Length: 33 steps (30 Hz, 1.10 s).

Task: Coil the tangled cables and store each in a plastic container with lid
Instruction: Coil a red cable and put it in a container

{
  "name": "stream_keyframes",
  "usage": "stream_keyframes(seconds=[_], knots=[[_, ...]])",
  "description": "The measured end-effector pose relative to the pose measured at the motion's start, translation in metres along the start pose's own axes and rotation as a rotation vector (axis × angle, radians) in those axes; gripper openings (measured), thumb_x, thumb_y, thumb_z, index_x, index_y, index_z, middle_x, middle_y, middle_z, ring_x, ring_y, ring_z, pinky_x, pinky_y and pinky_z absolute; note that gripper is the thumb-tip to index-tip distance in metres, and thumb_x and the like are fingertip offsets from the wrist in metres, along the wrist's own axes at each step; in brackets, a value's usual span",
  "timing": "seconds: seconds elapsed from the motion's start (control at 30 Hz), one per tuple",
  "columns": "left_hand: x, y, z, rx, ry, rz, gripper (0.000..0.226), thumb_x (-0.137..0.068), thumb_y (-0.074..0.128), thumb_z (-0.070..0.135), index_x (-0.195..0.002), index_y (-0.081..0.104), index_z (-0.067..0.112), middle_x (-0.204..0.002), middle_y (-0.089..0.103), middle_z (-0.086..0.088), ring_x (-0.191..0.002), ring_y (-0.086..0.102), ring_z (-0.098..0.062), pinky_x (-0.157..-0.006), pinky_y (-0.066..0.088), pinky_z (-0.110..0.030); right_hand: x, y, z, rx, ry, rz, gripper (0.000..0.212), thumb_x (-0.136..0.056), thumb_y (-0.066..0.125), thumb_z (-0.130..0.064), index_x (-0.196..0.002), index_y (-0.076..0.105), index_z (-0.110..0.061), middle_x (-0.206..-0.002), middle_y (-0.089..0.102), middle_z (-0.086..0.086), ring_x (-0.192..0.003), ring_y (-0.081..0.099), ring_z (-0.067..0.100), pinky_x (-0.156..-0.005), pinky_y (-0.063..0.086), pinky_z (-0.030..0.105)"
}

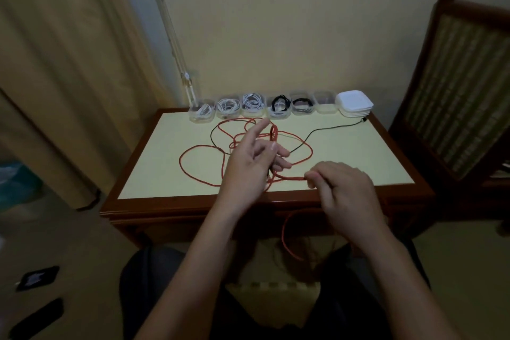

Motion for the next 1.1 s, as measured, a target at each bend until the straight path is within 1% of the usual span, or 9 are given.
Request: stream_keyframes(seconds=[0.1,0.2,0.37,0.47,0.63,0.7,0.8,0.97,1.1], knots=[[0.005,0.007,-0.001,-0.055,-0.041,-0.082,0.048,-0.105,0.047,0.013,-0.152,0.039,0.022,-0.085,0.069,0.004,-0.066,0.061,-0.011,-0.068,0.053,-0.026,-0.007,-0.005,-0.005,-0.093,-0.004,0.111,0.026,-0.099,0.052,-0.025,-0.076,0.060,-0.018,-0.069,0.053,-0.015,-0.065,0.045,0.004,-0.061,0.032,0.020],[0.008,0.011,-0.002,-0.008,-0.121,-0.141,0.042,-0.106,0.045,0.016,-0.148,0.044,0.021,-0.072,0.059,0.012,-0.053,0.044,-0.007,-0.052,0.038,-0.020,-0.013,-0.007,-0.012,-0.227,-0.001,0.183,0.027,-0.102,0.055,-0.020,-0.079,0.065,-0.013,-0.066,0.050,-0.020,-0.065,0.051,-0.001,-0.061,0.032,0.008],[0.006,0.016,0.004,0.604,-0.353,-0.215,0.038,-0.104,0.039,0.008,-0.139,0.055,0.009,-0.067,0.042,0.000,-0.043,0.021,-0.005,-0.040,0.017,-0.019,-0.023,0.000,-0.017,-0.362,0.099,0.250,0.027,-0.102,0.055,-0.033,-0.094,0.068,-0.011,-0.086,0.063,-0.005,-0.082,0.059,0.006,-0.068,0.043,0.017],[0.003,0.014,0.005,0.731,-0.383,-0.230,0.038,-0.103,0.039,0.010,-0.137,0.056,0.004,-0.066,0.038,0.002,-0.040,0.020,-0.003,-0.037,0.014,-0.018,-0.026,0.007,-0.018,-0.381,0.090,0.207,0.030,-0.103,0.050,-0.038,-0.093,0.067,-0.016,-0.087,0.062,-0.006,-0.083,0.058,0.004,-0.071,0.042,0.016],[0.003,0.012,0.001,0.757,-0.401,-0.192,0.047,-0.096,0.053,0.030,-0.135,0.058,0.005,-0.067,0.037,0.004,-0.041,0.021,-0.002,-0.038,0.014,-0.017,-0.023,0.014,-0.020,-0.510,0.182,0.107,0.045,-0.103,0.048,-0.041,-0.075,0.060,-0.008,-0.063,0.057,0.005,-0.060,0.051,0.020,-0.060,0.042,0.037],[0.006,0.014,-0.002,0.733,-0.387,-0.164,0.042,-0.098,0.053,0.028,-0.132,0.060,0.003,-0.068,0.035,0.003,-0.044,0.021,-0.004,-0.039,0.015,-0.018,-0.023,0.015,-0.021,-0.506,0.199,0.132,0.048,-0.103,0.047,-0.042,-0.074,0.059,-0.005,-0.062,0.056,0.010,-0.060,0.050,0.023,-0.059,0.041,0.036],[0.008,0.018,-0.003,0.743,-0.389,-0.117,0.039,-0.100,0.050,0.026,-0.129,0.062,0.003,-0.067,0.032,0.003,-0.045,0.021,-0.005,-0.039,0.015,-0.018,-0.022,0.018,-0.023,-0.500,0.222,0.169,0.047,-0.103,0.047,-0.040,-0.073,0.060,-0.007,-0.061,0.057,0.006,-0.059,0.050,0.018,-0.055,0.037,0.025],[0.006,0.026,-0.007,0.792,-0.397,-0.037,0.037,-0.104,0.045,0.032,-0.120,0.066,0.005,-0.064,0.031,0.003,-0.042,0.024,-0.004,-0.035,0.017,-0.016,-0.022,0.026,-0.025,-0.519,0.244,0.216,0.052,-0.102,0.046,-0.044,-0.074,0.060,-0.004,-0.062,0.058,0.011,-0.059,0.050,0.024,-0.056,0.038,0.032],[0.005,0.028,-0.012,0.804,-0.437,-0.035,0.042,-0.106,0.042,0.037,-0.117,0.067,0.006,-0.064,0.030,0.003,-0.043,0.023,-0.005,-0.035,0.019,-0.017,-0.024,0.031,-0.020,-0.510,0.291,0.228,0.046,-0.104,0.050,-0.038,-0.075,0.063,-0.006,-0.061,0.058,0.004,-0.056,0.049,0.014,-0.053,0.034,0.021]])
Point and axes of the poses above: each hand's wrist, its own x-axis away from the middle knuckle, its own y-axis out of the palm, z = x × y, the point moved 1 cm from there along -x, towards the middle knuckle
